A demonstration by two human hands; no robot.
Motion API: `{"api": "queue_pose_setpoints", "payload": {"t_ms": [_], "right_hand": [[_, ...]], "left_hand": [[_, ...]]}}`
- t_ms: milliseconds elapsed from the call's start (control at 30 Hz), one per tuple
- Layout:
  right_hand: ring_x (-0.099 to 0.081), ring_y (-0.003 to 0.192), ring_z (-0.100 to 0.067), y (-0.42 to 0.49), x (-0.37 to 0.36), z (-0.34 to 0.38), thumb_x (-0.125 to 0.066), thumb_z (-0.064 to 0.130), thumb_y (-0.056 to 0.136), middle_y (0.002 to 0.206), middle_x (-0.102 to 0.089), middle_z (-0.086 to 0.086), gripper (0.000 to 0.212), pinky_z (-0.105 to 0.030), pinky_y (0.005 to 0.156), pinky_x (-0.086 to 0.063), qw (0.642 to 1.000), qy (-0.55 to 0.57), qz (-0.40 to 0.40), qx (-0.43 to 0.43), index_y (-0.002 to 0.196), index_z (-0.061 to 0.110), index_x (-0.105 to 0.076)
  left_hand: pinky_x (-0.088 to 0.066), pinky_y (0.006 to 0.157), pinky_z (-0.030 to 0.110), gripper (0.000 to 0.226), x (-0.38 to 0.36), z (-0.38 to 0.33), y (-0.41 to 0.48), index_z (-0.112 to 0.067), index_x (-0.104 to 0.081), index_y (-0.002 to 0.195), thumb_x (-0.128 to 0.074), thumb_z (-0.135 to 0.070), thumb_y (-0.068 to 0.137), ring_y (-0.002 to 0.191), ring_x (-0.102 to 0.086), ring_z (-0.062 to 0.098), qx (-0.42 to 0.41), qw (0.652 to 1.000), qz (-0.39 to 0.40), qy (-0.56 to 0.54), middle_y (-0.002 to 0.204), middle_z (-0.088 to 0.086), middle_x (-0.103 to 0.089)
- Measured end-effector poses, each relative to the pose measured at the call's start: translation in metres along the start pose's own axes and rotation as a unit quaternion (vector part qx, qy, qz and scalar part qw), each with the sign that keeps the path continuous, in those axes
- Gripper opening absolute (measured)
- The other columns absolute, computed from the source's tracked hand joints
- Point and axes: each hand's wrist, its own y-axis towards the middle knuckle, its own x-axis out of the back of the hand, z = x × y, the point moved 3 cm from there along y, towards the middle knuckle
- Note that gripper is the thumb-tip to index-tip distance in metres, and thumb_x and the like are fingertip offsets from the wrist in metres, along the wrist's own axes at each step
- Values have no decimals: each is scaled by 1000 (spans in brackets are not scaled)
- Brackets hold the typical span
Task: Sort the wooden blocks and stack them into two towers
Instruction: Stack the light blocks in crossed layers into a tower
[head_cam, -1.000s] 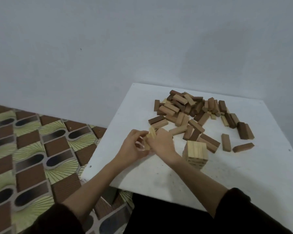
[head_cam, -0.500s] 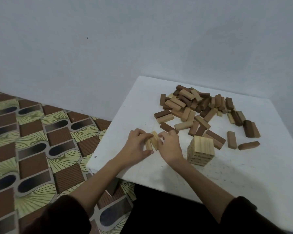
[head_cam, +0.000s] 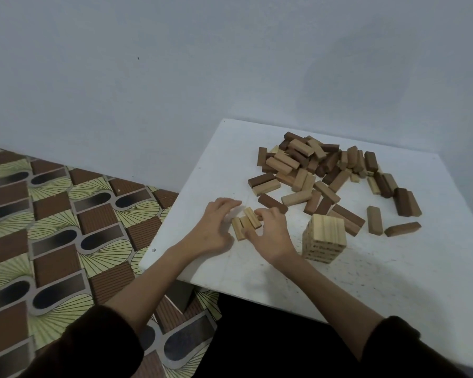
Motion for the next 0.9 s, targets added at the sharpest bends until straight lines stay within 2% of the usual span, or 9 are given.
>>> {"api": "queue_pose_setpoints", "payload": {"t_ms": [100, 167, 267, 333, 433, 567, 633, 733, 900], "right_hand": [[-33, 117, -19, -3, -1, 3, -69, 34, 80, 122, -40, -2, 58, -36, 98, -38, 997, -71, 31, 26, 128, 16, -42], [-35, 118, -20, -2, -2, 6, -68, 31, 81, 125, -42, -2, 62, -36, 98, -39, 995, -92, 30, 38, 133, 15, -37], [-36, 117, -21, 1, -4, 4, -62, 14, 81, 124, -46, 0, 63, -36, 98, -38, 997, -44, 33, 51, 138, 14, -34], [-36, 116, -20, 2, -4, 2, -60, 6, 79, 115, -47, 10, 66, -38, 99, -39, 998, 10, 35, 51, 139, 16, -33], [-37, 117, -20, 2, -4, -3, -62, 1, 79, 105, -34, 24, 70, -36, 102, -38, 997, 64, 17, 44, 141, 16, -31], [-40, 110, -17, 3, -5, -11, -68, 6, 79, 121, -41, 6, 70, -31, 95, -41, 996, 79, -13, 40, 140, 15, -33], [-43, 100, -8, 3, -6, -12, -68, 6, 80, 125, -43, 2, 69, -21, 89, -42, 995, 91, -12, 43, 139, 15, -34], [-45, 89, 4, 3, -7, -11, -67, 4, 81, 126, -42, 2, 68, -5, 76, -38, 994, 100, -9, 53, 139, 15, -34], [-46, 87, 9, 4, -7, -12, -65, 2, 81, 128, -46, -3, 65, 0, 74, -37, 992, 109, -15, 57, 138, 13, -36]], "left_hand": [[-30, 109, 33, 76, -1, 3, 8, -8, -41, 138, -56, -12, 64, 133, -34, 23, -40, 999, 19, 30, 143, 10, -40], [-33, 109, 39, 76, -4, 6, 14, -9, -40, 138, -59, -12, 64, 133, -37, 27, -50, 998, 28, 38, 142, 13, -43], [-43, 102, 40, 72, -6, 7, 15, -15, -43, 136, -67, -15, 68, 121, -50, 22, -40, 999, 33, 7, 131, 8, -53], [-46, 95, 39, 73, -8, 8, 15, -14, -45, 136, -72, -20, 68, 109, -54, 19, -39, 999, 30, -9, 119, 5, -58], [-44, 91, 29, 78, -9, 5, 12, -10, -44, 136, -72, -26, 66, 103, -51, 19, -35, 999, 13, -29, 112, 6, -55], [-36, 88, 7, 83, -10, 5, 8, -13, -38, 140, -77, -25, 68, 105, -48, 13, -25, 999, 2, -45, 117, 4, -52], [-33, 86, 1, 83, -10, 6, 7, -15, -36, 141, -80, -16, 71, 106, -47, 11, -17, 998, -1, -53, 118, 2, -52], [-28, 85, -3, 83, -11, 7, 6, -17, -36, 142, -80, -12, 72, 109, -45, 10, -10, 998, -10, -61, 118, -2, -51], [-26, 86, -3, 83, -13, 6, 6, -18, -36, 141, -81, -15, 72, 111, -44, 7, -4, 997, -17, -76, 120, -1, -55]]}}
